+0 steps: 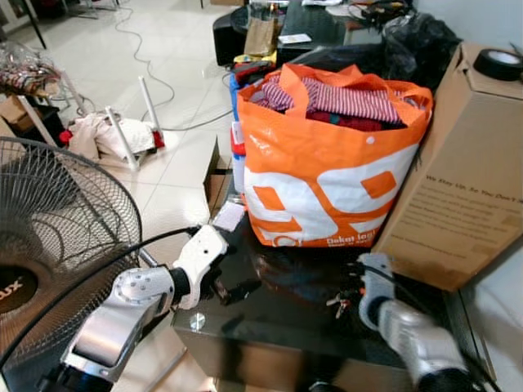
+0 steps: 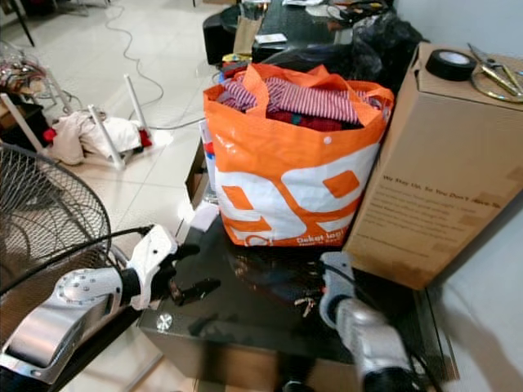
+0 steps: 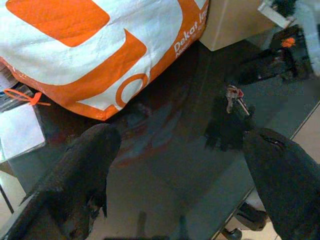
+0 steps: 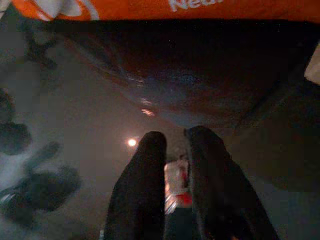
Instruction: Hang keys on a hook
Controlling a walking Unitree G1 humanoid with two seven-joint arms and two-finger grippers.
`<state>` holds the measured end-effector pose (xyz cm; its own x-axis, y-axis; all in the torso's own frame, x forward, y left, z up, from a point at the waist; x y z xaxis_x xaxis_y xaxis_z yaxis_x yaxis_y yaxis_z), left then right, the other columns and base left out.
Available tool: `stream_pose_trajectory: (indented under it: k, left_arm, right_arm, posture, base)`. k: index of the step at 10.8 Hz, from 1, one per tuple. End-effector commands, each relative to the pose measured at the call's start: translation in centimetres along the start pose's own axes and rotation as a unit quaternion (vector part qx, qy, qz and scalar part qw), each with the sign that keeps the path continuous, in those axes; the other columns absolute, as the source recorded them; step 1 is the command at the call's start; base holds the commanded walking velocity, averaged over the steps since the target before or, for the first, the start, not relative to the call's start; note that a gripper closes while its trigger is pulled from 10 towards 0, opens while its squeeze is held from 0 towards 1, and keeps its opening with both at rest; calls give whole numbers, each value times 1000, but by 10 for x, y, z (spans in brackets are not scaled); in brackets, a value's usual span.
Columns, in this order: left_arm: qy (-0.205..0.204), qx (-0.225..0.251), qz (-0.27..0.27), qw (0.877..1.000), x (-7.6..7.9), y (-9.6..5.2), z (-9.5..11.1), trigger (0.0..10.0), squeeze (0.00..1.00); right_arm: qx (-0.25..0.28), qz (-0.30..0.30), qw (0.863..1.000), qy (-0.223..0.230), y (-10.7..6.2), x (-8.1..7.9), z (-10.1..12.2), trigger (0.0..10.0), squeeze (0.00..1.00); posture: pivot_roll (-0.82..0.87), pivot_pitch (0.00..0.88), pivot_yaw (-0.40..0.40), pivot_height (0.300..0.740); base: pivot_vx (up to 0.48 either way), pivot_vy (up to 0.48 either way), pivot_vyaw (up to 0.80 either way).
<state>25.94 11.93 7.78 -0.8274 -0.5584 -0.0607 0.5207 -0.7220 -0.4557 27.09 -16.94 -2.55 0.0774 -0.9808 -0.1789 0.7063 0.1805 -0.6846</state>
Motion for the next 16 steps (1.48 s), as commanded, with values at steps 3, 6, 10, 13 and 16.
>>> stream_pose_trajectory:
  k: [3, 6, 10, 13, 16]
  left_arm:
    - [10, -5, 2, 1000, -2, -2, 0, 10000, 0]
    - [11, -7, -3, 1000, 1, -3, -1, 10000, 0]
    - [13, -8, -5, 1000, 1, -2, -1, 10000, 0]
    - [11, -8, -5, 1000, 1, -2, 0, 10000, 0]
    - [10, -6, -5, 1000, 1, -1, 0, 10000, 0]
  right_arm:
    - [-10, -39, 998, -56, 8, 6, -3, 10000, 1000]
    - [-31, -83, 993, -81, 13, 19, -11, 10000, 0]
    - [-62, -75, 992, -85, 16, 22, -23, 2078, 0]
    - [-67, -71, 995, -27, 17, 23, -30, 0, 0]
    - [-37, -76, 996, 23, 13, 34, -28, 0, 0]
  posture:
    - [-53, 0, 20, 740]
    - [-56, 0, 24, 740]
    - [-54, 0, 25, 740]
    - [-58, 0, 26, 740]
    - [-65, 0, 28, 740]
  base:
    - [0, 0, 0]
    - [0, 0, 0]
    - [0, 0, 0]
    - [0, 0, 0]
    - [0, 0, 0]
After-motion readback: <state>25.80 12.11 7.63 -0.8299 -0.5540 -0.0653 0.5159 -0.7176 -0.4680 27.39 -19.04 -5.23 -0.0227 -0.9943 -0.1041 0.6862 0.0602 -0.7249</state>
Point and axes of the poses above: a point about 5 cm out from each wrist's last joint towards the gripper, its own y axis pointing out of the wrist towards the gripper, its own z axis along the axis of the wrist's last joint, x = y × z, the point moved 3 cm from there along y, pointing out of the wrist towards the gripper, and after that the axes turned 4 degrees about y, right-handed, at the moved point
